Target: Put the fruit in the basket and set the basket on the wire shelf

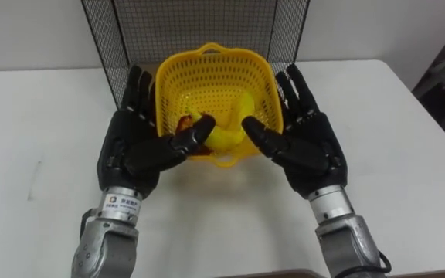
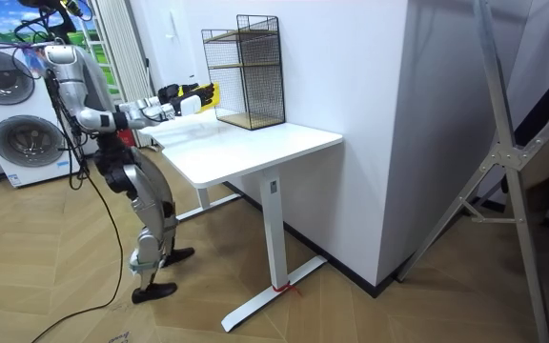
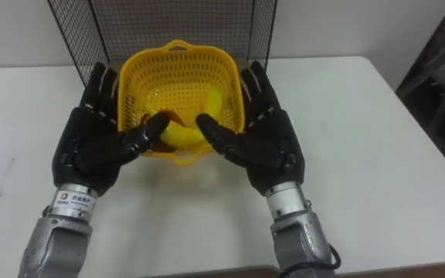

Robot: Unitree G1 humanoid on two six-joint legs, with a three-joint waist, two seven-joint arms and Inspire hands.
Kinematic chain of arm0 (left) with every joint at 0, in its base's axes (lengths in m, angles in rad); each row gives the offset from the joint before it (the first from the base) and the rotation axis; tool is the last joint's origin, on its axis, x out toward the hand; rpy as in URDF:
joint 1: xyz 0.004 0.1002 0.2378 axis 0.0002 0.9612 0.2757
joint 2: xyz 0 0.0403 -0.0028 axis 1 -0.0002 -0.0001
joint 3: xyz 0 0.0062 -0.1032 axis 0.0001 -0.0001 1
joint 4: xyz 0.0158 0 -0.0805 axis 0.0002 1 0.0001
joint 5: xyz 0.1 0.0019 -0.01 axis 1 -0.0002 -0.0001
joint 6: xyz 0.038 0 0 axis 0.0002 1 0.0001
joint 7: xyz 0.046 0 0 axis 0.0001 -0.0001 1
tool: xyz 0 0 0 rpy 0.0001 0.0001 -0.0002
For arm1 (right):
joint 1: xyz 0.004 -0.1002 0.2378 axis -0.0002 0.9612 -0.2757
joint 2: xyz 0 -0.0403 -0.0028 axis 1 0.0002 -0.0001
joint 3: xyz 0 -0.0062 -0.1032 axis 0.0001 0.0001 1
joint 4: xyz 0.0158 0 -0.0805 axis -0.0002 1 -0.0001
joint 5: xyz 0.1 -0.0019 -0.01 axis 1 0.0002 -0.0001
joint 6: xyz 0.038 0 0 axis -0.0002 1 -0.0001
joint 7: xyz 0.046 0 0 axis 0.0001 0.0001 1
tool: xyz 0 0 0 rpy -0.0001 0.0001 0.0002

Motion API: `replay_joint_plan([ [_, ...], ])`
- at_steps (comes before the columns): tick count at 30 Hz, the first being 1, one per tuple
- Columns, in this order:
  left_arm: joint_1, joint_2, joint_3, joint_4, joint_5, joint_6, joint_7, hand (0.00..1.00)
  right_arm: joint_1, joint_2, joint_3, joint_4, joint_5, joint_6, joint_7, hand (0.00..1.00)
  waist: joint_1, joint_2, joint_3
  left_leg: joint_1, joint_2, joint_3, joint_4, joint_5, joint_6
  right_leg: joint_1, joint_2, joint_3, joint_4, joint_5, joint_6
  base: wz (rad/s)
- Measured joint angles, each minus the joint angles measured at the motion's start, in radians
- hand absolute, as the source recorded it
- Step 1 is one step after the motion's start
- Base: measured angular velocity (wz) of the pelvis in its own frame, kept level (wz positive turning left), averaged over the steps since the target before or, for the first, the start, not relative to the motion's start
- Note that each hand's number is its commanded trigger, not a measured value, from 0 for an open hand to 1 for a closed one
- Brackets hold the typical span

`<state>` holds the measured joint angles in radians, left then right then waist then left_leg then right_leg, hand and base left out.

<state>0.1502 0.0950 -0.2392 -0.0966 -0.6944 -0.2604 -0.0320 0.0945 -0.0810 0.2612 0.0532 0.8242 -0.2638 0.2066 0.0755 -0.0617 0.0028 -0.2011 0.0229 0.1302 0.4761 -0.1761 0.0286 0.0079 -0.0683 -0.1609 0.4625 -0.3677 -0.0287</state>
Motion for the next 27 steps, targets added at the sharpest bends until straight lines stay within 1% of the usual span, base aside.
replay_joint_plan([
  [1, -0.002, 0.000, 0.000, 0.000, 0.000, -0.001, 0.000, 0.00, -0.005, -0.001, 0.000, 0.000, 0.001, 0.000, 0.000, 0.00, 0.006, 0.001, 0.0017, -0.001, -0.005, 0.003, 0.020, -0.020, 0.005, -0.001, -0.008, 0.001, 0.015, -0.012, 0.006, -0.17],
  [2, -0.002, 0.001, 0.000, 0.000, 0.000, -0.001, 0.000, 0.00, -0.007, -0.002, 0.000, 0.000, 0.005, -0.001, 0.000, 0.00, 0.004, 0.001, 0.0018, -0.004, -0.010, 0.003, 0.031, -0.031, 0.008, -0.001, -0.015, 0.000, 0.024, -0.021, 0.010, 0.03],
  [4, -0.002, 0.006, -0.007, 0.000, -0.001, -0.001, 0.000, 0.00, -0.008, -0.005, 0.000, -0.003, 0.030, -0.006, 0.000, 0.00, 0.003, -0.003, 0.0032, -0.003, -0.037, 0.004, 0.062, -0.075, 0.023, 0.005, -0.043, 0.001, 0.066, -0.061, 0.032, 0.11],
  [5, -0.002, 0.004, -0.007, 0.000, 0.000, -0.001, 0.000, 0.00, -0.010, -0.004, 0.000, -0.004, 0.034, -0.007, 0.000, 0.00, 0.005, -0.005, 0.0036, -0.001, -0.044, 0.007, 0.068, -0.087, 0.029, 0.003, -0.054, 0.006, 0.082, -0.070, 0.038, 0.00],
  [6, -0.002, 0.002, -0.007, 0.000, 0.000, -0.002, 0.000, 0.00, -0.015, -0.004, 0.000, -0.004, 0.036, -0.008, 0.000, 0.00, 0.000, -0.008, 0.0022, 0.005, -0.060, 0.013, 0.078, -0.103, 0.042, -0.001, -0.074, 0.014, 0.135, -0.084, 0.056, 0.06],
  [7, -0.003, 0.003, -0.007, 0.000, 0.000, -0.004, 0.000, 0.00, -0.020, -0.005, 0.000, -0.005, 0.040, -0.010, -0.001, 0.00, -0.009, -0.009, 0.0025, 0.009, -0.077, 0.017, 0.087, -0.110, 0.053, -0.032, -0.097, 0.016, 0.224, -0.081, 0.064, 0.15],
  [8, -0.003, 0.004, -0.007, -0.001, 0.000, -0.004, 0.000, 0.00, -0.021, -0.005, 0.000, -0.005, 0.041, -0.011, -0.001, 0.00, -0.014, -0.009, 0.0027, 0.010, -0.084, 0.018, 0.095, -0.116, 0.061, -0.050, -0.110, 0.017, 0.275, -0.075, 0.073, 0.20],
  [9, -0.003, 0.009, -0.007, -0.001, 0.000, -0.004, 0.000, 0.00, -0.026, -0.004, 0.000, -0.005, 0.040, -0.011, -0.003, 0.00, -0.015, -0.016, 0.0071, 0.021, -0.101, 0.023, 0.099, -0.128, 0.073, -0.086, -0.135, 0.028, 0.363, -0.057, 0.087, 0.08],
  [10, -0.004, 0.008, -0.007, -0.001, 0.000, -0.004, 0.000, 0.00, -0.028, -0.004, 0.001, -0.005, 0.041, -0.012, -0.004, 0.00, -0.014, -0.018, 0.0117, 0.034, -0.109, 0.032, 0.101, -0.141, 0.083, -0.118, -0.147, 0.040, 0.432, -0.027, 0.088, 0.00],
  [11, -0.003, 0.007, -0.007, -0.001, 0.000, -0.004, 0.001, 0.00, -0.028, -0.005, 0.001, -0.005, 0.040, -0.013, -0.004, 0.00, -0.013, -0.014, 0.0137, 0.037, -0.108, 0.032, 0.105, -0.147, 0.085, -0.132, -0.148, 0.045, 0.457, -0.007, 0.088, -0.07],
  [12, -0.006, 0.009, -0.006, -0.001, 0.000, -0.007, 0.001, 0.00, -0.028, -0.003, 0.002, -0.005, 0.038, -0.014, -0.004, 0.00, -0.013, -0.008, 0.0154, 0.040, -0.106, 0.031, 0.110, -0.157, 0.092, -0.155, -0.150, 0.049, 0.501, 0.031, 0.085, 0.00],
  [13, -0.007, 0.008, -0.005, -0.001, 0.000, -0.008, 0.001, 0.00, -0.029, -0.002, 0.002, -0.005, 0.031, -0.015, -0.004, 0.00, -0.012, -0.004, 0.0174, 0.043, -0.106, 0.028, 0.108, -0.161, 0.098, -0.175, -0.151, 0.052, 0.530, 0.071, 0.088, 0.00],
  [14, -0.008, 0.008, -0.005, -0.001, 0.001, -0.008, 0.001, 0.00, -0.029, -0.001, 0.002, -0.005, 0.028, -0.015, -0.004, 0.00, -0.012, -0.001, 0.0192, 0.045, -0.106, 0.027, 0.106, -0.163, 0.101, -0.182, -0.151, 0.054, 0.540, 0.086, 0.089, 0.00],
  [15, -0.008, 0.005, 0.001, -0.001, 0.001, -0.008, 0.001, 0.00, -0.029, 0.002, 0.002, -0.005, 0.021, -0.016, -0.004, 0.00, -0.014, 0.006, 0.0241, 0.046, -0.105, 0.022, 0.103, -0.164, 0.104, -0.195, -0.148, 0.054, 0.549, 0.098, 0.095, -0.07],
  [16, -0.010, 0.005, 0.002, -0.001, 0.001, -0.009, 0.003, 0.00, -0.030, 0.001, 0.003, -0.005, 0.016, -0.016, -0.004, 0.00, -0.013, 0.013, 0.0272, 0.044, -0.103, 0.020, 0.099, -0.167, 0.109, -0.204, -0.142, 0.054, 0.529, 0.073, 0.100, -0.06],
  [17, -0.011, 0.005, 0.002, -0.001, 0.000, -0.009, 0.003, 0.00, -0.030, -0.002, 0.003, -0.005, 0.014, -0.015, -0.004, 0.00, -0.014, 0.016, 0.0290, 0.044, -0.103, 0.018, 0.095, -0.167, 0.110, -0.207, -0.141, 0.052, 0.505, 0.050, 0.100, 0.04],
  [18, -0.012, 0.003, 0.000, -0.001, 0.000, -0.010, 0.003, 0.00, -0.030, -0.004, 0.003, -0.004, 0.013, -0.013, -0.006, 0.00, -0.022, 0.022, 0.0309, 0.044, -0.103, 0.008, 0.091, -0.166, 0.112, -0.208, -0.132, 0.039, 0.428, 0.008, 0.099, 0.20],
  [19, -0.012, 0.003, -0.002, -0.001, 0.000, -0.010, 0.003, 0.00, -0.029, -0.008, 0.003, -0.004, 0.013, -0.011, -0.010, 0.00, -0.031, 0.020, 0.0299, 0.050, -0.103, 0.003, 0.086, -0.166, 0.112, -0.200, -0.117, 0.033, 0.318, -0.010, 0.094, 0.23],
  [20, -0.012, 0.003, -0.002, -0.001, 0.000, -0.010, 0.003, 0.00, -0.030, -0.008, 0.003, -0.004, 0.013, -0.009, -0.012, 0.00, -0.031, 0.017, 0.0283, 0.052, -0.103, 0.002, 0.084, -0.166, 0.112, -0.198, -0.110, 0.030, 0.256, -0.007, 0.092, 0.21],
  [21, -0.012, 0.002, -0.003, 0.001, 0.000, -0.008, 0.003, 0.00, -0.031, -0.007, 0.003, -0.004, 0.017, -0.009, -0.018, 0.00, -0.033, 0.019, 0.0250, 0.057, -0.103, -0.006, 0.083, -0.167, 0.109, -0.196, -0.088, 0.028, 0.186, 0.021, 0.087, 0.20],
  [22, -0.013, 0.000, -0.006, 0.001, 0.000, -0.006, 0.003, 0.00, -0.032, -0.009, 0.003, -0.003, 0.021, -0.007, -0.025, 0.00, -0.040, 0.026, 0.0124, 0.058, -0.099, -0.019, 0.068, -0.165, 0.102, -0.180, -0.076, 0.021, 0.145, 0.033, 0.083, 0.16],
  [23, -0.016, -0.001, -0.006, 0.001, 0.000, -0.007, 0.003, 0.00, -0.036, -0.010, 0.003, -0.003, 0.023, -0.007, -0.025, 0.00, -0.040, 0.031, 0.0107, 0.059, -0.093, -0.022, 0.061, -0.162, 0.099, -0.173, -0.065, 0.021, 0.128, 0.045, 0.082, 0.05],
  [24, -0.022, 0.001, -0.005, 0.001, 0.000, -0.009, 0.003, 0.00, -0.043, -0.009, 0.003, -0.003, 0.023, -0.007, -0.025, 0.00, -0.038, 0.037, 0.0113, 0.066, -0.081, -0.025, 0.048, -0.158, 0.093, -0.153, -0.048, 0.020, 0.093, 0.060, 0.077, -0.08],
  [27, -0.025, 0.001, -0.004, 0.001, 0.000, -0.010, 0.003, 0.00, -0.060, -0.009, 0.002, -0.003, 0.023, -0.010, -0.027, 0.00, -0.039, 0.034, 0.0128, 0.086, -0.064, -0.027, 0.008, -0.144, 0.082, -0.120, -0.023, 0.018, 0.030, 0.091, 0.067, -0.07],
])
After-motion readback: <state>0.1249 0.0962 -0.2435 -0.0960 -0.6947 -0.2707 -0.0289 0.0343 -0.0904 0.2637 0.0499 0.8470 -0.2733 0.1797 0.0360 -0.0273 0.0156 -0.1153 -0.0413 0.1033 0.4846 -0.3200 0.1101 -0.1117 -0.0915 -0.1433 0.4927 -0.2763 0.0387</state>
